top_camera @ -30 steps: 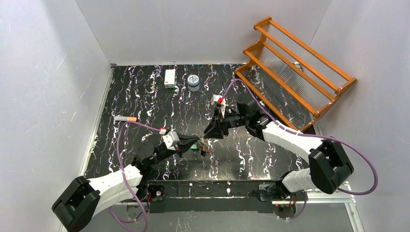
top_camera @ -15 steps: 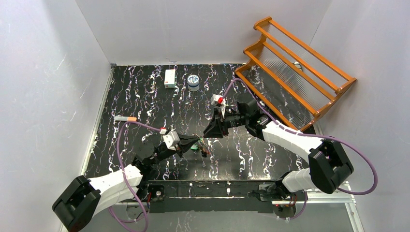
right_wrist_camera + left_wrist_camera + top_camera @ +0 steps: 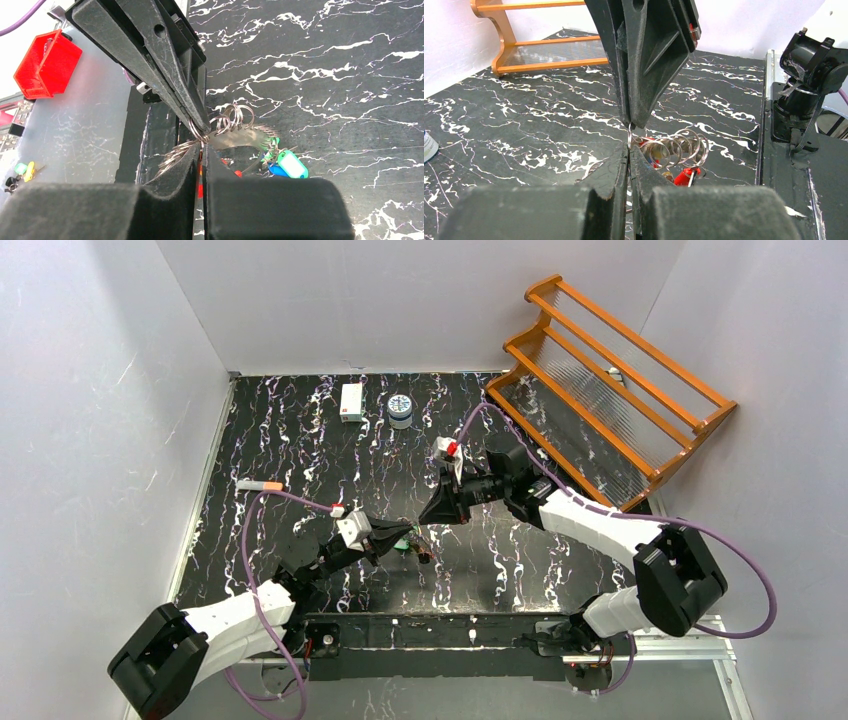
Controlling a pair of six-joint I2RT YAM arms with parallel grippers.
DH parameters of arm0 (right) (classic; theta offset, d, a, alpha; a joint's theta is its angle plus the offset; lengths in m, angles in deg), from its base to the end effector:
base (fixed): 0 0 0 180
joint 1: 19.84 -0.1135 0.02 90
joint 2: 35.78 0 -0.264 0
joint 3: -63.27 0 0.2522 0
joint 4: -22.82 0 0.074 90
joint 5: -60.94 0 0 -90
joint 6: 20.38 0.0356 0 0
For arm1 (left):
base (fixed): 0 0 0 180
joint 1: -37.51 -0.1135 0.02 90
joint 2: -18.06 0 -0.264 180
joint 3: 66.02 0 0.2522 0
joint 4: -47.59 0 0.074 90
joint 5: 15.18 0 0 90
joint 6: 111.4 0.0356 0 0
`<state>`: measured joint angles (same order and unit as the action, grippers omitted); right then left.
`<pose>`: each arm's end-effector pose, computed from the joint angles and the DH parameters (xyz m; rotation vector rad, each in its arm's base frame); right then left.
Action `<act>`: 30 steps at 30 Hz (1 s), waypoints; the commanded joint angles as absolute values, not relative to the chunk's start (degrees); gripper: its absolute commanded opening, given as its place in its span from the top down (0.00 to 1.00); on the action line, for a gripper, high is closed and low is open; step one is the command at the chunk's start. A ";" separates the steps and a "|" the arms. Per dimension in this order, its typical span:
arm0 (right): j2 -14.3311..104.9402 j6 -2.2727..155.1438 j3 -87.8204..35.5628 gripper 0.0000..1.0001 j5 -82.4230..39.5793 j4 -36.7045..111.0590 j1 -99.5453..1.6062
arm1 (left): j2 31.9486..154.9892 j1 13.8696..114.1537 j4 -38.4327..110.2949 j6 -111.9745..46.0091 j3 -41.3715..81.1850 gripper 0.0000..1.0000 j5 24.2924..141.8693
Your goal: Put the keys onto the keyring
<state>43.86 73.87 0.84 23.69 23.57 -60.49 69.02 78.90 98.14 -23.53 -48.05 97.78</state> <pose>0.2124 0.2197 0.2691 -1.2293 1.5719 1.3815 0.1161 -0.1209 0.2134 0.7730 1.0988 -0.8994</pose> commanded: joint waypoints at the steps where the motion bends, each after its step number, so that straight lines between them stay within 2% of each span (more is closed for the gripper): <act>1: 44.14 72.84 -1.74 0.90 24.92 24.17 -60.87 | 68.14 79.08 101.94 -23.41 -47.96 1.00 97.58; 3: 44.04 72.58 -1.74 0.99 25.02 24.34 -60.84 | 68.16 79.08 101.95 -23.42 -47.96 1.00 97.65; 28: 48.69 71.11 -1.10 0.99 23.03 26.43 -60.95 | 67.96 79.08 101.98 -23.17 -47.17 1.00 98.65; 30: 48.78 71.12 -1.21 0.94 22.54 26.56 -61.06 | 67.96 79.08 102.00 -23.16 -47.09 1.00 98.67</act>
<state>48.01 71.84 0.75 23.62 25.90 -60.90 68.98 78.90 96.98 -23.56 -48.05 98.17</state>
